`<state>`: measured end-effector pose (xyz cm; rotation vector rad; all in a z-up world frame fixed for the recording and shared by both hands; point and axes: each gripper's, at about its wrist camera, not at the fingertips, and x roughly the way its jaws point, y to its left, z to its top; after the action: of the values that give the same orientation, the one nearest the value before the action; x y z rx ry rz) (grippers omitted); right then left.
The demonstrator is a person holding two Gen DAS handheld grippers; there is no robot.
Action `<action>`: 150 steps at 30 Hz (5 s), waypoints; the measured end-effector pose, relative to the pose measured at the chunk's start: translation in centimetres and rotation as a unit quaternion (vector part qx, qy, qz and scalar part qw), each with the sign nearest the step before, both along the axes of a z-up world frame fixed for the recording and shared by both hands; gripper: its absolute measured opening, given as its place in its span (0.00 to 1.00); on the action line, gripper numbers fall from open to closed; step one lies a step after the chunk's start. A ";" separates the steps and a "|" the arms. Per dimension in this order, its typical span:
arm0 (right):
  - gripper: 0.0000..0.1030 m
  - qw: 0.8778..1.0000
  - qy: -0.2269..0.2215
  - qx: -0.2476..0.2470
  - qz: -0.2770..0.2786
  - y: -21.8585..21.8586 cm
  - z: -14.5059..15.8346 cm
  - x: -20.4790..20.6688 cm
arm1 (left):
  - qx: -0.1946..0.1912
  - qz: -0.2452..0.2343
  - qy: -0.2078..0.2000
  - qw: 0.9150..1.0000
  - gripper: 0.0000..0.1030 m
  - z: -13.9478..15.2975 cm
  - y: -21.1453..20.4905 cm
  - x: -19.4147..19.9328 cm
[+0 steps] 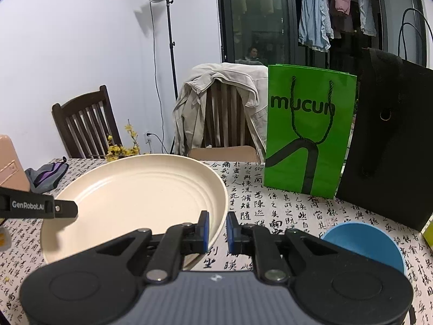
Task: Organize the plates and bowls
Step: 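Carry the small cream plate toward the blue bowls with both tools, then lower the small cream plate onto the large cream plate with both tools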
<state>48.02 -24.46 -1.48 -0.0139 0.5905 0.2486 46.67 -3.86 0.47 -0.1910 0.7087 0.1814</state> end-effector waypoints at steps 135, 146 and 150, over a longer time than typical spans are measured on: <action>0.13 0.995 0.003 0.008 -0.101 -3.9 -6.1 -29.7 | -0.003 -0.127 -0.088 0.988 0.18 -7.1 -3.3 -27.3; 0.13 0.994 0.003 0.003 -0.106 -4.3 -6.4 -30.3 | 0.002 -0.132 -0.073 0.988 0.18 -8.4 -3.9 -27.4; 0.13 0.994 0.007 0.003 -0.108 -4.5 -6.7 -30.5 | 0.008 -0.136 -0.070 0.988 0.19 -8.8 -4.2 -27.4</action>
<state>17.57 -28.94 -8.18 0.0567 0.6002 0.0402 19.23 -8.09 -8.35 -0.0883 0.5859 -0.0861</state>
